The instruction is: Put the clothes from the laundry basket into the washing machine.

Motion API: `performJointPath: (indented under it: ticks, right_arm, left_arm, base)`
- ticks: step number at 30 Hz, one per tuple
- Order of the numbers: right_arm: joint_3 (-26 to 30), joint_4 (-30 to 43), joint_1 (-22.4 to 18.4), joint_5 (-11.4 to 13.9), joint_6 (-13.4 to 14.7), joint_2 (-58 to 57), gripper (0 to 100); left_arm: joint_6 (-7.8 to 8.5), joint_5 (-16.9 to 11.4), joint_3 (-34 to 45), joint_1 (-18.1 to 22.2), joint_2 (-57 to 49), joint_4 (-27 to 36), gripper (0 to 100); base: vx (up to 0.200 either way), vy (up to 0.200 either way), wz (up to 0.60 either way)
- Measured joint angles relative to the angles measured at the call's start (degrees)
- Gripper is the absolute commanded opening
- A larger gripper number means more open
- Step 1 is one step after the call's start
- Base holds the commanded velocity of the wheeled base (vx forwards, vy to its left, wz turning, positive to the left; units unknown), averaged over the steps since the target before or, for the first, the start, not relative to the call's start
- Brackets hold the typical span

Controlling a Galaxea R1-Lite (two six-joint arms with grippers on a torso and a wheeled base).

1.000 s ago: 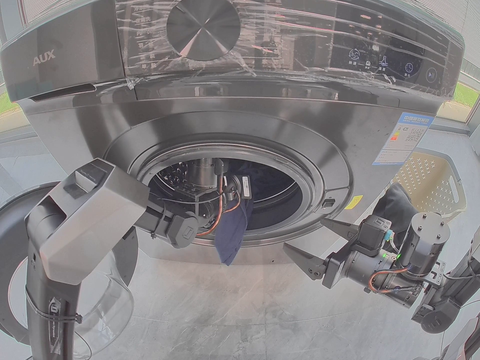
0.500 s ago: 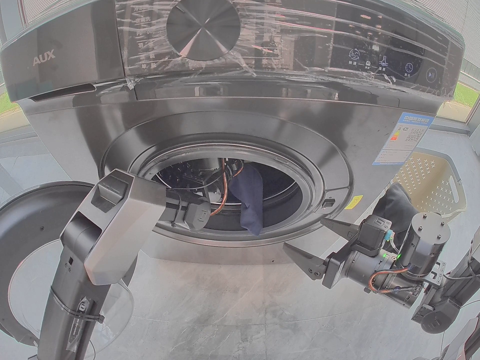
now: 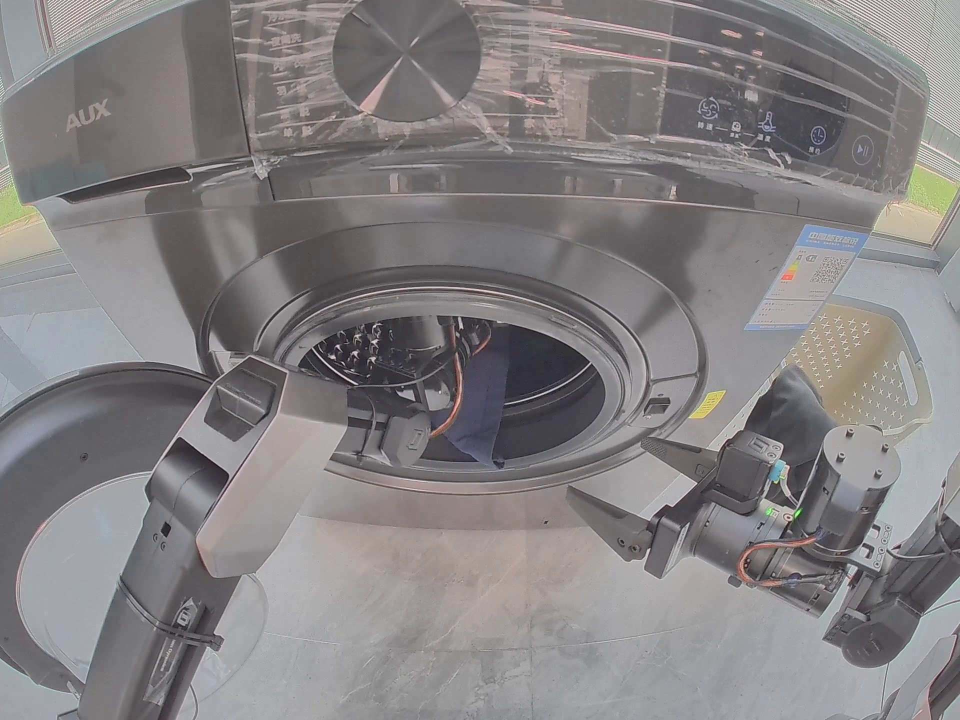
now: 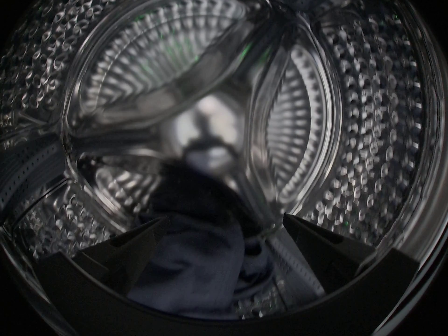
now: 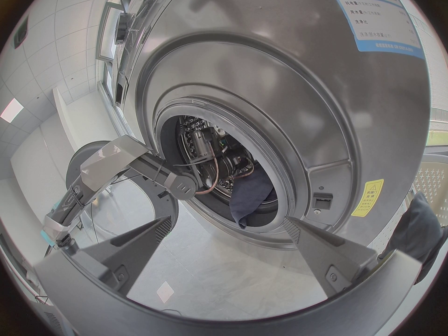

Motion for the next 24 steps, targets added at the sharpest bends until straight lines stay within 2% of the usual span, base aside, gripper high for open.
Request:
performJointPath:
  ticks: [7,11,12,16,24]
  right_arm:
    - [0.02,0.00,0.09,0.00,0.00,0.02,100]
    - [0.02,-0.02,0.29,0.00,0.02,0.07,100]
    - [0.02,-0.02,0.33,0.00,0.06,0.07,100]
    - [-0.02,-0.10,0.41,0.00,0.06,0.17,100]
    - [-0.18,-0.10,0.41,0.00,0.09,0.57,100]
  left_arm:
    - [0.59,-1.12,13.19,-0.39,-2.93,4.41,100]
    - [1.62,-1.80,19.27,-0.39,-4.83,9.51,100]
    - [1.87,-1.94,19.94,-0.38,-5.16,10.08,0]
    - [2.36,-2.02,21.74,-0.05,-6.39,12.00,0]
    - [1.89,-2.05,19.41,-0.13,-6.80,13.34,0]
  base:
    - [0.000,0.000,0.00]
    - [0.000,0.000,0.00]
    - [0.000,0.000,0.00]
    - [0.000,0.000,0.00]
    - [0.000,0.000,0.00]
